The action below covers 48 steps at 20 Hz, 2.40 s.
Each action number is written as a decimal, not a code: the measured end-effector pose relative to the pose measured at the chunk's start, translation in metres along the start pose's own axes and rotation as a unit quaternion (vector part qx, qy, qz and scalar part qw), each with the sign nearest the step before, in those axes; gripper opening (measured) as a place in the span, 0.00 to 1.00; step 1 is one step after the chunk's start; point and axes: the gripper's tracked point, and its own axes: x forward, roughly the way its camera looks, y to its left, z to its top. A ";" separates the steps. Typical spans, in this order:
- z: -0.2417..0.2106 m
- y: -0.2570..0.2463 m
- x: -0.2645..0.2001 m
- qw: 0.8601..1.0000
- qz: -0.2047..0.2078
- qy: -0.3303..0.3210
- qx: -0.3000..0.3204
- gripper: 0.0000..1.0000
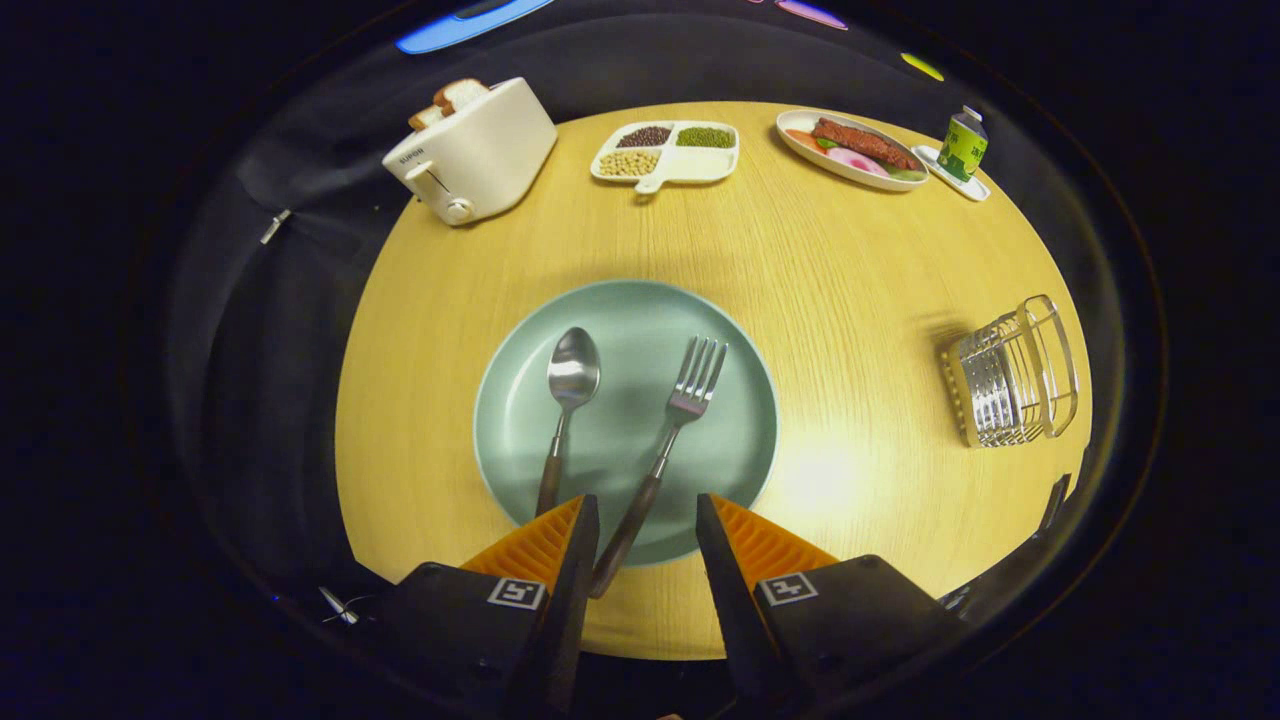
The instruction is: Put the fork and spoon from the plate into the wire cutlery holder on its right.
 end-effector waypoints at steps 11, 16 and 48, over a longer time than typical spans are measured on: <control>-0.006 -0.018 0.040 0.998 -0.045 0.034 0.016 0.13; 0.007 -0.014 0.016 1.000 0.006 0.014 0.024 0.09; 0.039 -0.313 -0.118 0.855 -0.143 0.416 -0.275 0.08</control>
